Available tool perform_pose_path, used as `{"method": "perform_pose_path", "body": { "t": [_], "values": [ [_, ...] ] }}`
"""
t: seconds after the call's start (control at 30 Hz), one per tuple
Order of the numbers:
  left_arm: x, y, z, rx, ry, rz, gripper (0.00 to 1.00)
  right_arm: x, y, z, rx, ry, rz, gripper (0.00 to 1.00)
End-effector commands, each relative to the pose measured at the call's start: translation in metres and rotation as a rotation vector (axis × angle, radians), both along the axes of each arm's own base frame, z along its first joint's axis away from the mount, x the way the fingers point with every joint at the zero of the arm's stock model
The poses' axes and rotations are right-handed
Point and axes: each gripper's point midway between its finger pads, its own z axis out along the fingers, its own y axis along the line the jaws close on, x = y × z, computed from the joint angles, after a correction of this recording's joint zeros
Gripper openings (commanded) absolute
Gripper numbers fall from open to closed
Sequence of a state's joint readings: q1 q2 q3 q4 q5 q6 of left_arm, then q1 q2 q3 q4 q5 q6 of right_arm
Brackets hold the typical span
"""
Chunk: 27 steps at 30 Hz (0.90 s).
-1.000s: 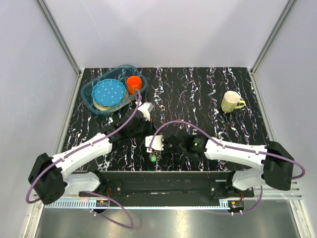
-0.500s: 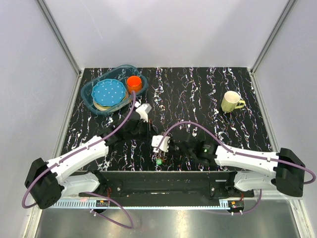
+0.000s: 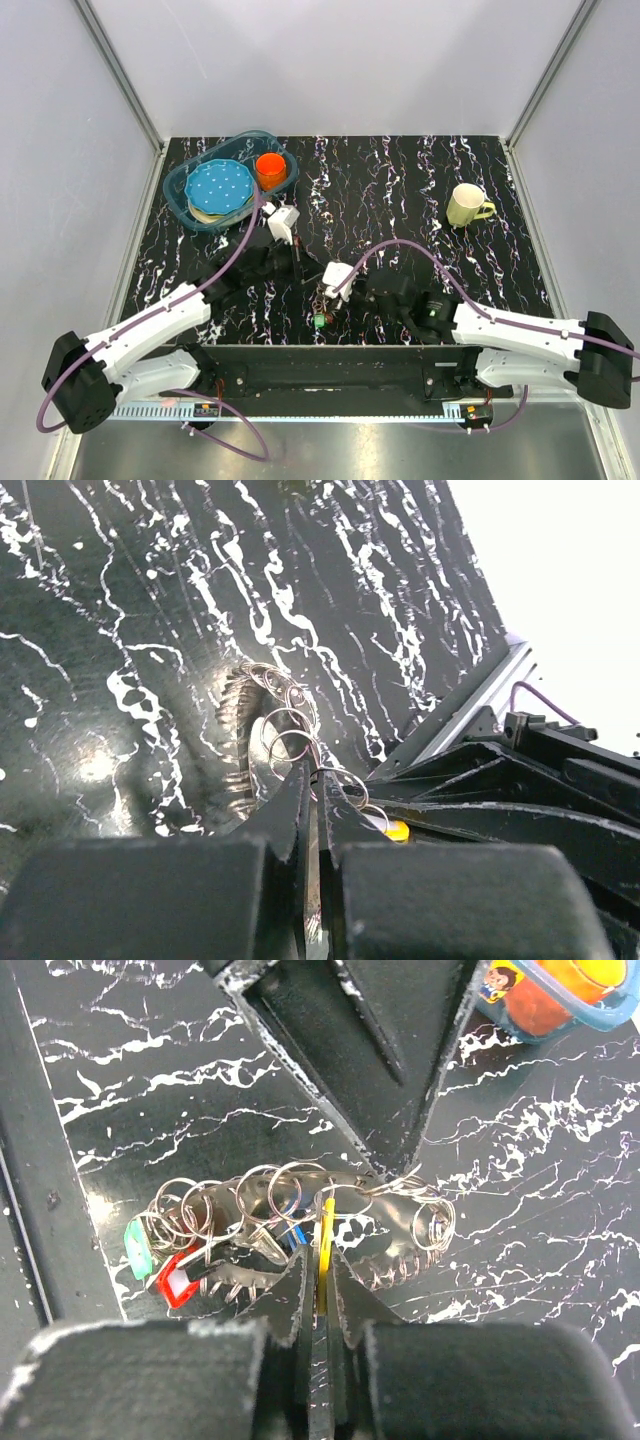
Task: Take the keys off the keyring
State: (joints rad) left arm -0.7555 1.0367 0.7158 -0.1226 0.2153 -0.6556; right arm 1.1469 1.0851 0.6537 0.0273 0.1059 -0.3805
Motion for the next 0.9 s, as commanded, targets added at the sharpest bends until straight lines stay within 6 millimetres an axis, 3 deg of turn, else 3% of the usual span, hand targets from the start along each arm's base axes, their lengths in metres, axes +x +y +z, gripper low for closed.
{"method": "perform_pose_path", "body": {
  "t": [0.0,0.07,0.2,0.47,0.57,0.6,0.67,0.7,0.8,0.87],
  "values": [
    [0.028,-0.004,0.063,-0.189,-0.208,0.058,0.00,-0.015,0.005,0.022,0.123,0.026,0.023,0.03],
    [0.027,-0.005,0.068,-0.212,-0.220,0.055,0.00,-0.011,0.001,0.025,0.149,0.021,-0.013,0.06],
    [0.024,-0.005,0.074,-0.234,-0.247,0.037,0.00,-0.022,-0.003,0.032,0.172,0.039,0.034,0.27],
    [0.022,-0.002,0.083,-0.246,-0.316,0.029,0.00,-0.039,-0.008,0.104,0.376,0.109,0.053,0.43],
    [0.019,-0.005,0.087,-0.268,-0.324,0.006,0.00,-0.023,-0.007,0.117,0.436,0.167,-0.076,0.45],
    [0.017,-0.005,0.088,-0.277,-0.323,-0.002,0.00,-0.012,-0.010,0.131,0.486,0.188,-0.163,0.45],
    [0.015,-0.006,0.089,-0.286,-0.321,-0.009,0.00,0.004,-0.012,0.133,0.501,0.226,-0.231,0.45],
    [0.012,-0.008,0.090,-0.293,-0.318,-0.026,0.00,0.002,-0.007,0.145,0.552,0.293,-0.212,0.45],
    [0.007,-0.011,0.089,-0.301,-0.312,-0.062,0.00,0.019,-0.013,0.155,0.645,0.479,-0.217,0.43],
    [0.005,-0.011,0.089,-0.305,-0.314,-0.070,0.00,0.023,-0.012,0.152,0.644,0.534,-0.216,0.41]
  ]
}}
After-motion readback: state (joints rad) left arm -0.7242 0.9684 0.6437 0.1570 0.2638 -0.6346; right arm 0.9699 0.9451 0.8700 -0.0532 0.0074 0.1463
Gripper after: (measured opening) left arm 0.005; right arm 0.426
